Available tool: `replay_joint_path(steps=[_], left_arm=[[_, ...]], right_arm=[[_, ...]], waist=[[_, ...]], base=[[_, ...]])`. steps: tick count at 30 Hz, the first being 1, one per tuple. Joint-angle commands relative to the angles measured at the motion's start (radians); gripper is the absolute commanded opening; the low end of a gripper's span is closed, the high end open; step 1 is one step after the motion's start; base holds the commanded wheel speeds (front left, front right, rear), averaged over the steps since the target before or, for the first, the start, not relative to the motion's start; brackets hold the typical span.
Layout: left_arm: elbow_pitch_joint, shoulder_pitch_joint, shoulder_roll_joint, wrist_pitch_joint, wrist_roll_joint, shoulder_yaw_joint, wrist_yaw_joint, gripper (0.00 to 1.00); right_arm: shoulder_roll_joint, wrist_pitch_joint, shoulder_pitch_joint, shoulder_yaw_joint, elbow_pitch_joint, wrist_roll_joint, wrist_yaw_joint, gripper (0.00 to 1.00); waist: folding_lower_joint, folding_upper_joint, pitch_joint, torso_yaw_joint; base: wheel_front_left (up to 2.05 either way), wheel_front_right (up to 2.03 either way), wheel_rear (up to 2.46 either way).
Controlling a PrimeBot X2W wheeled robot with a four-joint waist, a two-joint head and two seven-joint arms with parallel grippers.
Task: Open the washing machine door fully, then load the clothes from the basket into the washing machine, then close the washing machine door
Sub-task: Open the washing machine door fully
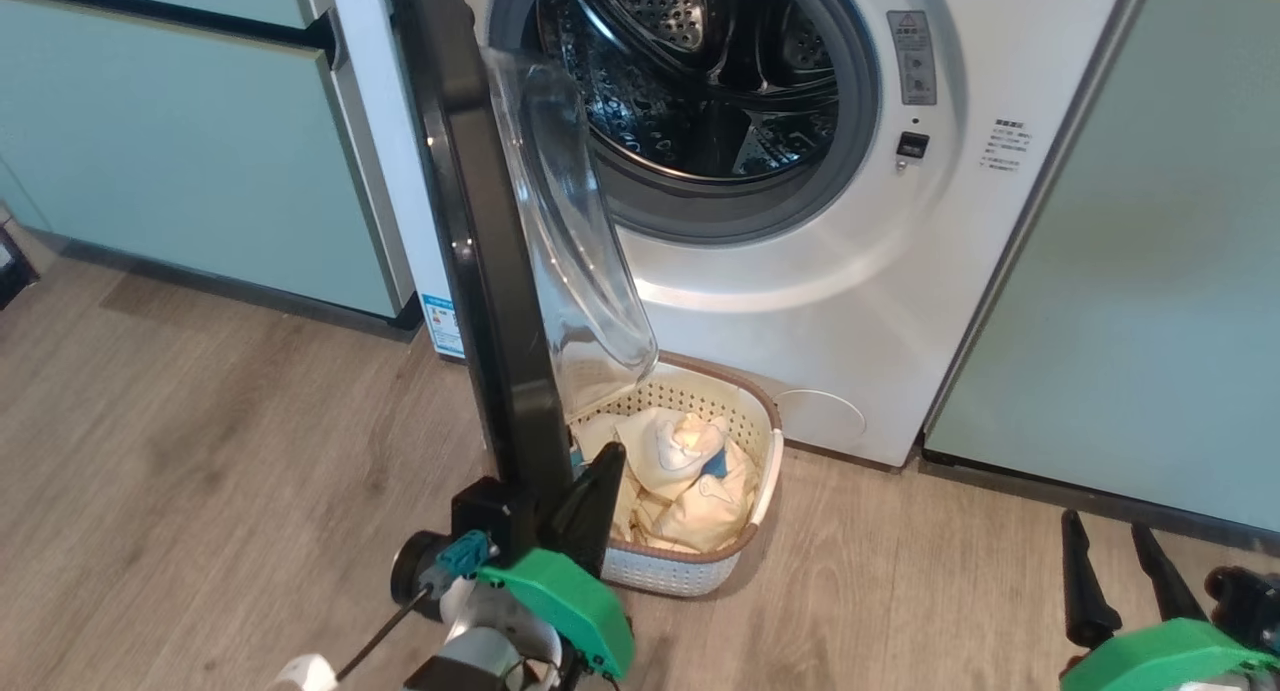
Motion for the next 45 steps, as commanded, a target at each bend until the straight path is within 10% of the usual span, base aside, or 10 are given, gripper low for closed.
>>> replay_joint_path(steps=[1,45], left_arm=[[-0.033,-0.023,0.024,-0.005,-0.006,0.057,0.011,0.00],[-0.179,0.052,0.196,0.025,-0.061,0.206,0.101,0.00]], right_arm=[[-0.006,-0.010,-0.014,0.015,-0.026,0.007,-0.003,1.00],[0.000,-0.010,-0.012,0.015,-0.030,0.008,-0.003,1.00]], waist=[[0.0000,0.0000,0.000,0.005],[0.0000,0.0000,0.025,0.173]], base=[[0.00,0.00,0.00],[0.00,0.00,0.00]])
